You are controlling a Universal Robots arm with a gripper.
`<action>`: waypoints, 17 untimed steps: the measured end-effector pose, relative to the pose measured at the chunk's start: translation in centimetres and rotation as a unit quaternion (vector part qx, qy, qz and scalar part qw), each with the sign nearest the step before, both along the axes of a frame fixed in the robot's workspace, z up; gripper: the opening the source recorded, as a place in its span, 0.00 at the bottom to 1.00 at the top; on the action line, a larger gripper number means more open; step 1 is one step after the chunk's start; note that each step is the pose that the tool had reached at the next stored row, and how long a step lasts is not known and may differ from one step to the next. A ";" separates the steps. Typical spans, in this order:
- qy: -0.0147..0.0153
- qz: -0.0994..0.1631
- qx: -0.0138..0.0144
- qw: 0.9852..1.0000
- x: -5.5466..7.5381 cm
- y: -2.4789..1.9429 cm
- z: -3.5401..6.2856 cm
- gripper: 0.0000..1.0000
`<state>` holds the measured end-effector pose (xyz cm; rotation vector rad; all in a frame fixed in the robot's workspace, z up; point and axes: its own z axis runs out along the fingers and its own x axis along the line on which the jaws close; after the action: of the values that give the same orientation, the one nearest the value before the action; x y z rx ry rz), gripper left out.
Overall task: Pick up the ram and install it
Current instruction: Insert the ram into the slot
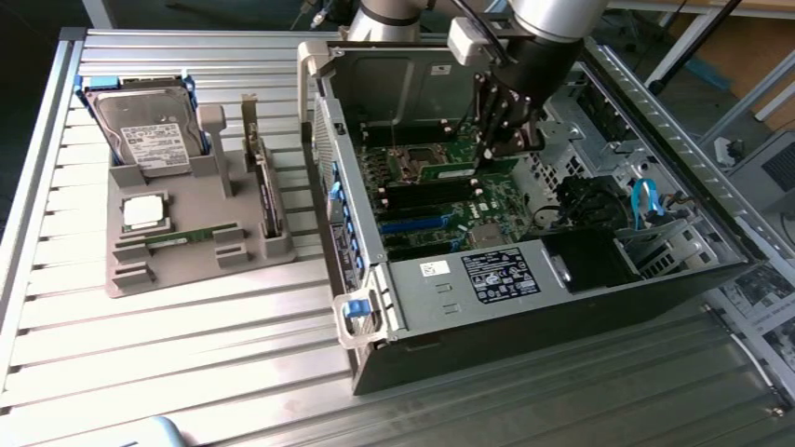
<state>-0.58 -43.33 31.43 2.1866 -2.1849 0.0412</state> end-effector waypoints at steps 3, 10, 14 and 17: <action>0.000 0.000 0.000 1.000 0.0 0.02 -0.12 0.13; 0.000 0.000 0.000 1.000 0.0 0.03 -0.43 0.13; 0.000 0.000 0.000 1.000 0.0 0.03 -0.69 0.13; 0.000 0.000 0.000 1.000 0.0 0.03 -0.89 0.13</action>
<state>-0.58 -43.30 30.54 2.1864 -2.1845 0.0419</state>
